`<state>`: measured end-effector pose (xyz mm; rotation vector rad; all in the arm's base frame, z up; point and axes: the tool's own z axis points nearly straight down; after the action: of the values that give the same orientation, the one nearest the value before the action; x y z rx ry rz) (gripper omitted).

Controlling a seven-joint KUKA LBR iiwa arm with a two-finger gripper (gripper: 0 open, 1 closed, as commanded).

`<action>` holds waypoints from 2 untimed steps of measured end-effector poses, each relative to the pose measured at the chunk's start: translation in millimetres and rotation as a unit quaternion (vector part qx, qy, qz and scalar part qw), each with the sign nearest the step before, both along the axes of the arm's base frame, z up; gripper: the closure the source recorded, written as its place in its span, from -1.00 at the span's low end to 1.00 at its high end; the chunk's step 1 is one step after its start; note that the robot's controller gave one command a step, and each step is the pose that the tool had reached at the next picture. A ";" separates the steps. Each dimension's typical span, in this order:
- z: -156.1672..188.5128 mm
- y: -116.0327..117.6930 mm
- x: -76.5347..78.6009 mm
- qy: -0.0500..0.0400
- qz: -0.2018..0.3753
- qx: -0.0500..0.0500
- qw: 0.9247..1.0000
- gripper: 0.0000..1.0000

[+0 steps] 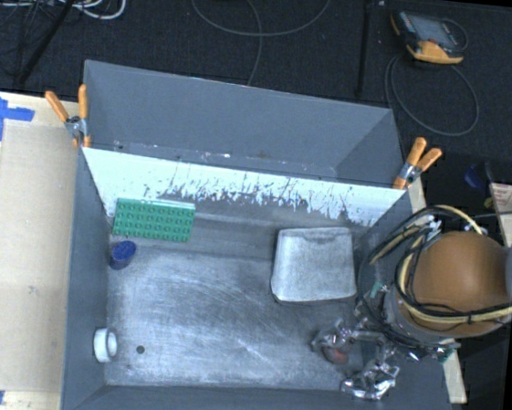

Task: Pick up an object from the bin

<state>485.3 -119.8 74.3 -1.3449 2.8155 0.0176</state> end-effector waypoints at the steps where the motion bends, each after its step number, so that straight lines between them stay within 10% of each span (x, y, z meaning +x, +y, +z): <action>1: -0.9 -12.1 -5.0 0.009 -0.003 -0.009 1.000 1.00; 2: 41.8 -10.8 -4.1 0.006 -0.005 -0.009 1.000 1.00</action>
Offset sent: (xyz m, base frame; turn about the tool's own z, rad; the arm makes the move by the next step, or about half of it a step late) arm 0.0000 0.0000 0.0000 0.0000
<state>481.2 -130.6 116.1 -1.3385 2.8393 -0.0005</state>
